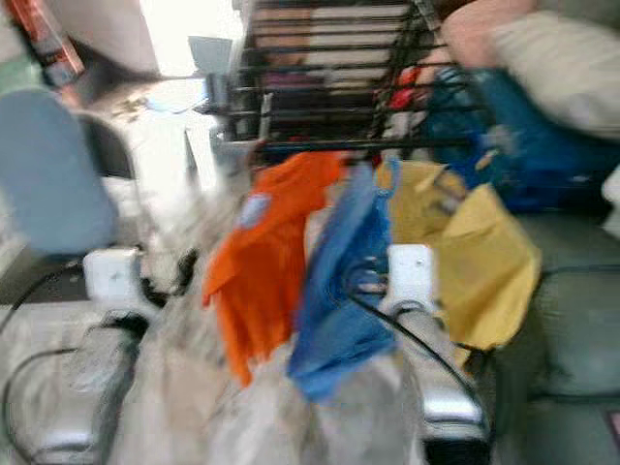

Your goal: Hang hanger

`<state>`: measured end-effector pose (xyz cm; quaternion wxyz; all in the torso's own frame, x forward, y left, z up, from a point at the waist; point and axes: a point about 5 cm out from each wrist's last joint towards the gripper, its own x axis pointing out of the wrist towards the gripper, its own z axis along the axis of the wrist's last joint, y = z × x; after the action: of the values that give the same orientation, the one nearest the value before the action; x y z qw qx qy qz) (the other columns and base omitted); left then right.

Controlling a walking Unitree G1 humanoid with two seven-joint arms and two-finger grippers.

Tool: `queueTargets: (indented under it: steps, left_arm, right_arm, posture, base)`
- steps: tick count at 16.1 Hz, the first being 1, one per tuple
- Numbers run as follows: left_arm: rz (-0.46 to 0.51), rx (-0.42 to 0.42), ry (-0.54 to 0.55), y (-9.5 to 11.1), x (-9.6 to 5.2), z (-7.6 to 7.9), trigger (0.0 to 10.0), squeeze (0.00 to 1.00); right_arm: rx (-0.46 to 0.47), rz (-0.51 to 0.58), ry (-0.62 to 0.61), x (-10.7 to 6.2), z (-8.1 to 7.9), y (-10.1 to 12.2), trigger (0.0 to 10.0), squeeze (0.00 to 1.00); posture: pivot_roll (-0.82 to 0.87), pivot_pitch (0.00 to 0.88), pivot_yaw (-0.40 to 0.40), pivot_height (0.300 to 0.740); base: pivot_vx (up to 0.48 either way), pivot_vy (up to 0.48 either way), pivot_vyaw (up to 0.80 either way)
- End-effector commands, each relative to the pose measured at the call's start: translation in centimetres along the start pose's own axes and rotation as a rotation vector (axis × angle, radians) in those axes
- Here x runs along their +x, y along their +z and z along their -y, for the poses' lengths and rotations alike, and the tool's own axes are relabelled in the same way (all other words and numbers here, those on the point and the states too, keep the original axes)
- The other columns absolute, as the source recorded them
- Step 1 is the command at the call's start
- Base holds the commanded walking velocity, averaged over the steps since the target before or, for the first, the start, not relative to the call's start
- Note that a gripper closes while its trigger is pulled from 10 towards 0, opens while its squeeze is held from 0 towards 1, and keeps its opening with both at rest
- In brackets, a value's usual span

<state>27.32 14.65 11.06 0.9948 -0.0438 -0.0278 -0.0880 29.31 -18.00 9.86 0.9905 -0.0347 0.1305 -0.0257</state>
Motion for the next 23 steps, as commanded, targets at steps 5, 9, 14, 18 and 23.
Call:
queueTargets:
  steps: [5,9,14,18,23]
  left_arm:
    - [-0.025,0.0,0.036,-0.1,-0.4,-1.5,10.0,0.0]
    - [-0.039,0.024,0.028,-0.2,-0.4,-1.5,10.0,0.0]
    - [-0.056,0.033,0.035,-0.4,-0.4,-1.5,10.0,0.0]
    - [-0.065,0.043,0.031,-0.4,-0.4,-1.3,10.0,0.0]
    - [-0.068,0.054,0.029,-0.3,-0.5,-1.4,10.0,0.0]
  right_arm:
    - [0.026,0.032,0.074,0.3,-1.6,0.9,10.0,0.0]
    - [0.027,0.019,0.083,0.3,-1.9,0.6,10.0,0.0]
    - [0.03,0.003,0.162,0.2,-2.8,0.4,10.0,0.0]
    - [-0.024,-0.004,0.278,0.5,-4.6,0.7,10.0,0.0]
    - [-0.051,-0.022,0.332,3.0,-5.9,2.5,10.0,0.0]
  posture:
    - [-0.15,0.019,0.012,0.74]
    - [-0.14,0.022,0.016,0.74]
    - [-0.14,0.024,0.019,0.74]
    - [-0.13,0.026,0.023,0.74]
    - [-0.11,0.026,0.02,0.74]
  base:
    - [0.376,0.137,0.0]
    - [0.142,0.362,0.0]
    - [0.0,0.0,0.0]
    - [0.0,0.0,0.0]
    - [0.0,0.0,0.0]
